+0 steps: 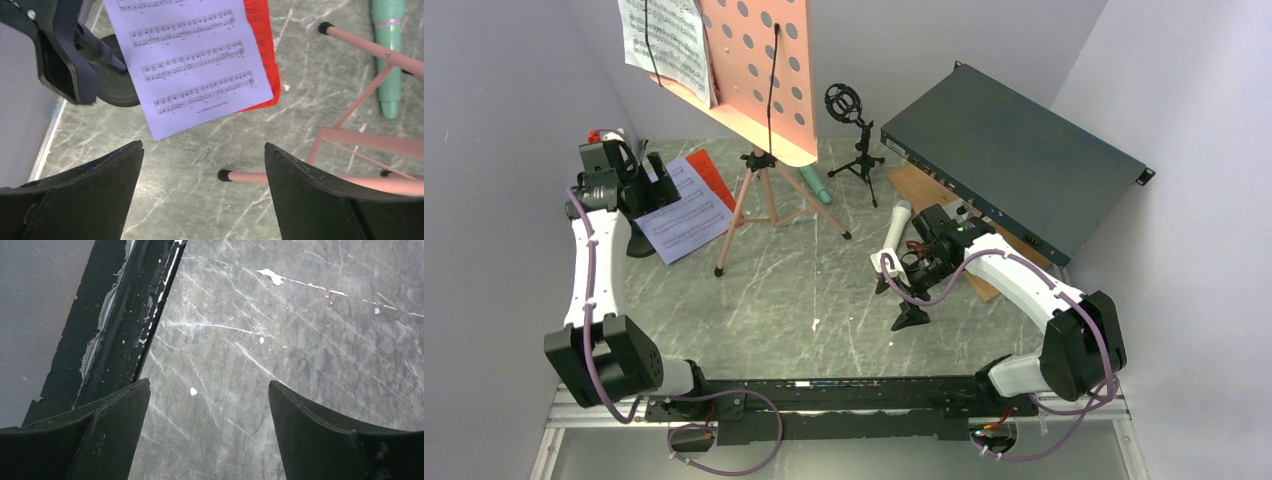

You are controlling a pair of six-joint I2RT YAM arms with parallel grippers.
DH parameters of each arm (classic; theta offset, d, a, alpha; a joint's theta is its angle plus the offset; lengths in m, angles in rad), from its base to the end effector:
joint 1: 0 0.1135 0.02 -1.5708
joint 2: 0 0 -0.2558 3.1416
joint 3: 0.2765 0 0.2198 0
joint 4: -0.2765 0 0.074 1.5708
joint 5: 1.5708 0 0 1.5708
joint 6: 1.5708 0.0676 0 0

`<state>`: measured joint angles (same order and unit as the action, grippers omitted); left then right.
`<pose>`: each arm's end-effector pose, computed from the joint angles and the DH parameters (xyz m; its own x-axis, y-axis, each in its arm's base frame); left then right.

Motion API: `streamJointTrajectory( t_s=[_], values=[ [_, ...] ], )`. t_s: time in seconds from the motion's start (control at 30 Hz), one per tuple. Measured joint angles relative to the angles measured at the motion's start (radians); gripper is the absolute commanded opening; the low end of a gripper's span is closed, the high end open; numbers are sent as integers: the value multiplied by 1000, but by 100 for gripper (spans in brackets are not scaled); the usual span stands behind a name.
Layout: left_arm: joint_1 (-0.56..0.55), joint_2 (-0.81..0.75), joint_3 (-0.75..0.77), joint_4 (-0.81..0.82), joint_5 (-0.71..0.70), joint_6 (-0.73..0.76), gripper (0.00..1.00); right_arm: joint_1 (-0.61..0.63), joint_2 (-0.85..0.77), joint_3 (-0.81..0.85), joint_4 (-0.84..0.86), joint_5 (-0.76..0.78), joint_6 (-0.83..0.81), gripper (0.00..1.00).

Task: Pack up the instrument practice props
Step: Place the sheet music at the center of the board.

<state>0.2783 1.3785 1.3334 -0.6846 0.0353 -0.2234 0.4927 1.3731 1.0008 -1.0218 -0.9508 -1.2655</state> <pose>0.2800 0.0775 0.3206 -0.5698 -0.3931 -0.7216 -0.3851 0.9035 -0.1881 0.1576 0.1471 0.2318 0.1216 -0.5637 -0.8170 -0.9477 -0.3106 0.0732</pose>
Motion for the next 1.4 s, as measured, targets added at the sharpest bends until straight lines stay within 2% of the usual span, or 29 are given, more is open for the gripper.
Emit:
streamJointTrajectory(
  t_s=[0.17,0.3,0.5,0.6,0.7,0.97,1.17,1.27,1.4],
  values=[
    [6,-117,-120,53,86,-23,100,0,0,0,0,1,0,91],
    [29,-235,-264,138,277,-50,99,0,0,0,-1,3,0,91],
    [36,-348,-385,333,583,-82,99,0,3,0,-1,4,0,91],
    [35,-380,-448,447,698,-89,99,0,7,0,-1,4,0,91],
    [25,-380,-480,517,746,-89,99,0,10,0,-1,6,0,91],
    [-88,-319,-483,575,747,-64,93,0,19,0,-1,7,0,91],
    [-241,-224,-429,524,584,24,87,0,21,0,-1,7,0,91],
    [-280,-200,-414,509,494,68,85,0,21,0,-1,7,0,91],
    [-300,-187,-414,507,426,107,77,0,21,0,-1,7,0,91]
  ],
)
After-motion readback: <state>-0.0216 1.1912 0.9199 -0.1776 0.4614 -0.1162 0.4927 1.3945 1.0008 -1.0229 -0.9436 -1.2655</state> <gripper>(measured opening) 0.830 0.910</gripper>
